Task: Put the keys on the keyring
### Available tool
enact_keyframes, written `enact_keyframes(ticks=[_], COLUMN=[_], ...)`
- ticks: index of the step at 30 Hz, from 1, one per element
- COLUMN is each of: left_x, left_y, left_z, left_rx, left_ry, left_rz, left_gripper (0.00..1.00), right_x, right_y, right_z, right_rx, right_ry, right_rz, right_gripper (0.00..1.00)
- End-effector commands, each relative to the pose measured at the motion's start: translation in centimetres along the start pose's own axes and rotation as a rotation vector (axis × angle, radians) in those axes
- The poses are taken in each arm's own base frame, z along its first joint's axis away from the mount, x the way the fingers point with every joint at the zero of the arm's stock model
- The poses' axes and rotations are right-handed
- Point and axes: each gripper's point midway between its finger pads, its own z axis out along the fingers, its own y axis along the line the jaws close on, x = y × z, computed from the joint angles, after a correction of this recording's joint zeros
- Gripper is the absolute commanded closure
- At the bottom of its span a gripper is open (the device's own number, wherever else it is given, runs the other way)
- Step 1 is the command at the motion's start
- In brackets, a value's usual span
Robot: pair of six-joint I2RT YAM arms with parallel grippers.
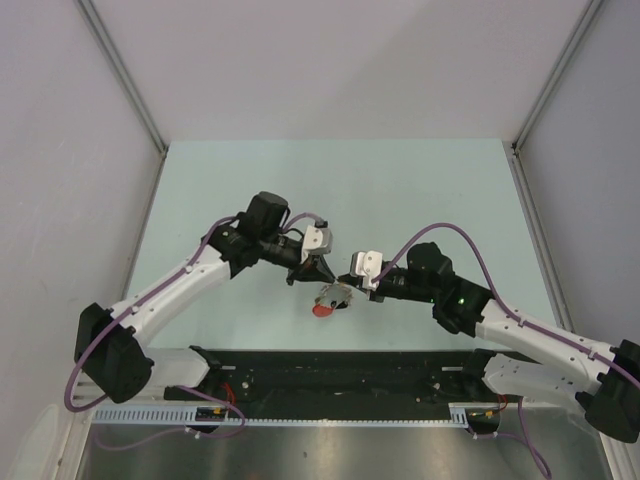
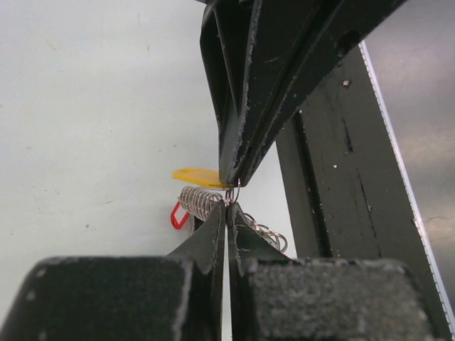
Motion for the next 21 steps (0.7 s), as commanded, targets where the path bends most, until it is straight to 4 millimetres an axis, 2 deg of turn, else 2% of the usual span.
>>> enact_keyframes(ticks=[1, 2, 4, 5, 7, 21], left_x=[-3.4, -2.8, -4.3, -3.7, -4.6, -7.7], left_y=[-2.2, -2.0, -1.6, -1.4, -1.3, -0.7], left_z=[-1.7, -2.1, -3.1, -3.1, -3.7, -5.2], left_rx=[0.021, -0.001, -0.061, -0.082, -0.121, -0.272], left_ry=[-0.159, -0.175, -0.241, -0.246, -0.284, -0.545], left_rz=[0.045, 0.023, 0.045, 0.028, 0.038, -0.022], left_gripper=[1.00, 1.00, 1.00, 1.00, 1.00, 1.00], right_x=[-2.9, -2.8, -2.7, -2.8, -2.6, -2.5], right_y=[-1.9, -1.9, -1.9, -1.9, -1.8, -0.9], right_z=[-0.7, -0.7, -0.7, -0.7, -0.5, 0.7], right_rx=[0.075, 0.076, 0.081, 0.082, 0.070, 0.020], right_ry=[-0.052, -0.052, -0.050, -0.052, -0.051, -0.063], right_rz=[-0.040, -0.040, -0.040, -0.041, -0.041, -0.037], right_gripper=[1.00, 1.00, 1.00, 1.00, 1.00, 1.00])
